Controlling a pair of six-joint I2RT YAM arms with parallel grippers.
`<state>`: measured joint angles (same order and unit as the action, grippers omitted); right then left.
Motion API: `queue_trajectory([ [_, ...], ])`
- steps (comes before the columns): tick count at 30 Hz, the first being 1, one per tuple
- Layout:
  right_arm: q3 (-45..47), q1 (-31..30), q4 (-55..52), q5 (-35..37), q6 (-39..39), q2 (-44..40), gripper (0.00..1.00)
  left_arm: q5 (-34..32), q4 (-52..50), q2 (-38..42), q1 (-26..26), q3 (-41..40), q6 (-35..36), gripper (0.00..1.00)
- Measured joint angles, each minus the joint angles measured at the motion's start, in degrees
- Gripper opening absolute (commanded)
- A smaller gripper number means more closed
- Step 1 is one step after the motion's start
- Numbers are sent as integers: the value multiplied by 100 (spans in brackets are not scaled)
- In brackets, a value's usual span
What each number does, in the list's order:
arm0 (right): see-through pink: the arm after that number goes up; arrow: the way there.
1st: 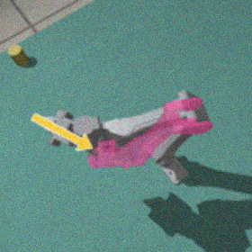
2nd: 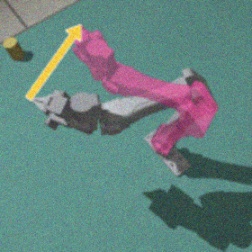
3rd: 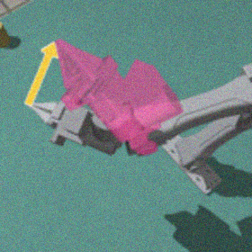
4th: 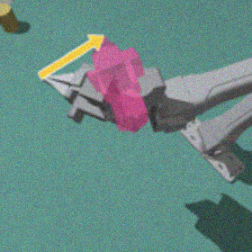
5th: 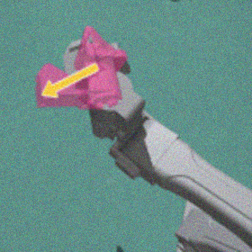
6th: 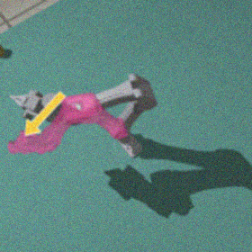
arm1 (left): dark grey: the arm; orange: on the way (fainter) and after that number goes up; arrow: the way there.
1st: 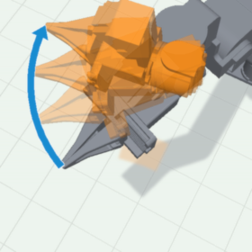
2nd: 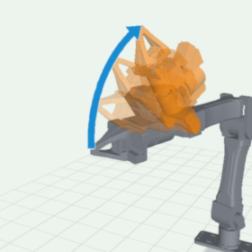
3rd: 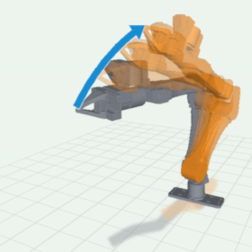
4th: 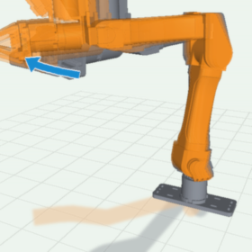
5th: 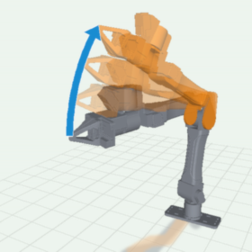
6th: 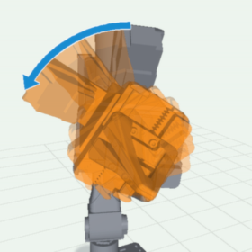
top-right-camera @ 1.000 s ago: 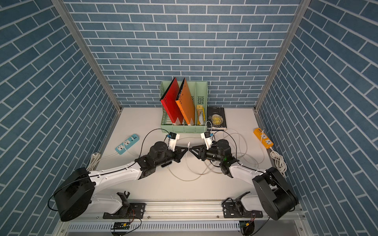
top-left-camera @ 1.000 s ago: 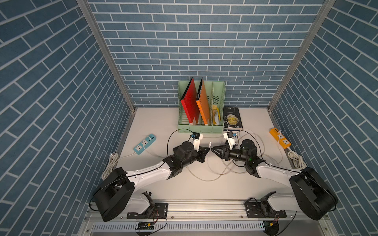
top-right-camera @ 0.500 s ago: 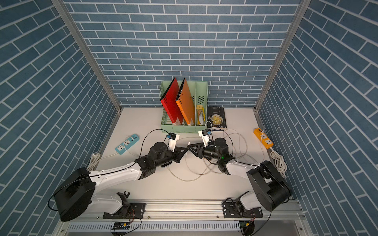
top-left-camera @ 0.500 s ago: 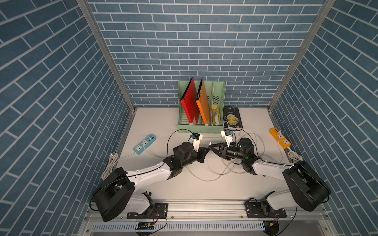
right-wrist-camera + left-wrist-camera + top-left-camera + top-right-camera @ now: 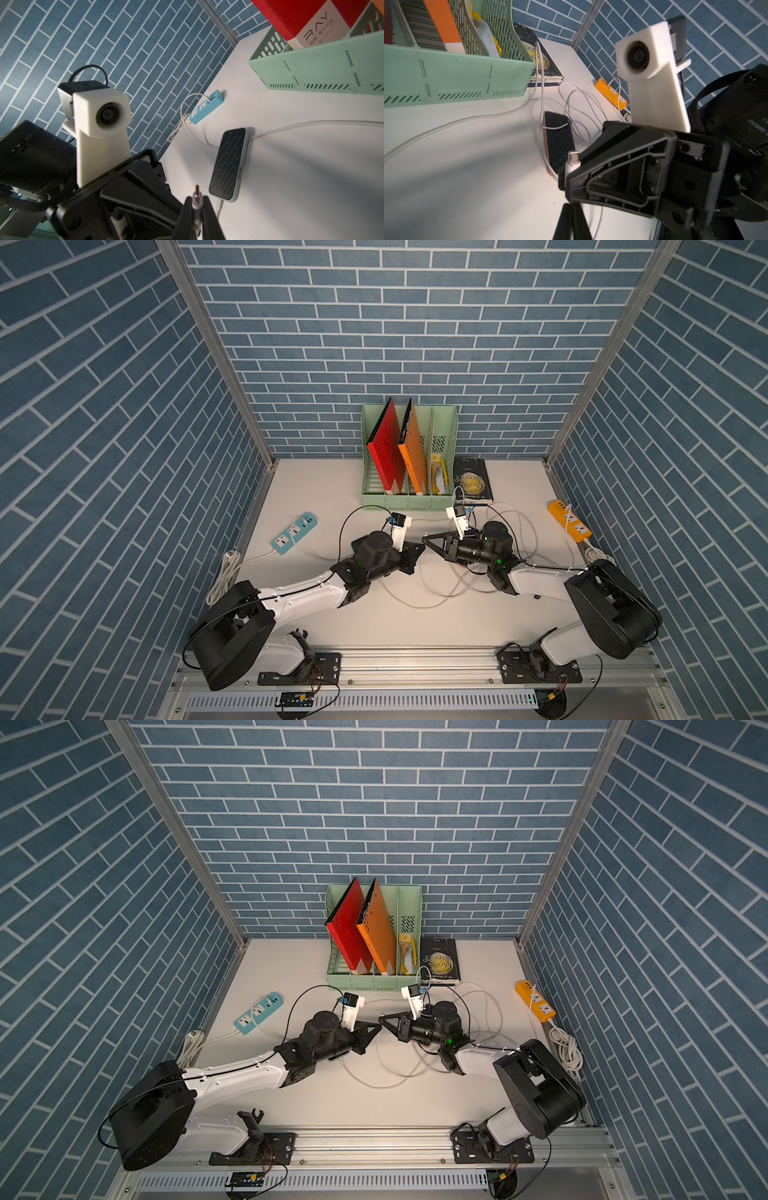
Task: Plug the charging cable into the phone
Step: Pick up the charging cable from the center of the board.
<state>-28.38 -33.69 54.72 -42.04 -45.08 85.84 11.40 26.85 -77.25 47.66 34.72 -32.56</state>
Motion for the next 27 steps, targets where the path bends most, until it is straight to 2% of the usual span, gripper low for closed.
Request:
queue_trajectory([
  [5,0,-2,61,-22,-17,46,0,-15,2,0,-2,-17,0,0],
  [8,0,0,55,-46,-15,44,0,-11,48,15,0,-61,0,12],
  [12,-11,0,11,-96,-9,35,0,57,175,120,0,-275,55,19],
  [20,-28,0,-4,-339,-11,-120,0,302,455,138,0,-660,284,20],
  [27,-28,0,-2,-581,-11,-151,0,695,850,127,0,-669,365,15],
])
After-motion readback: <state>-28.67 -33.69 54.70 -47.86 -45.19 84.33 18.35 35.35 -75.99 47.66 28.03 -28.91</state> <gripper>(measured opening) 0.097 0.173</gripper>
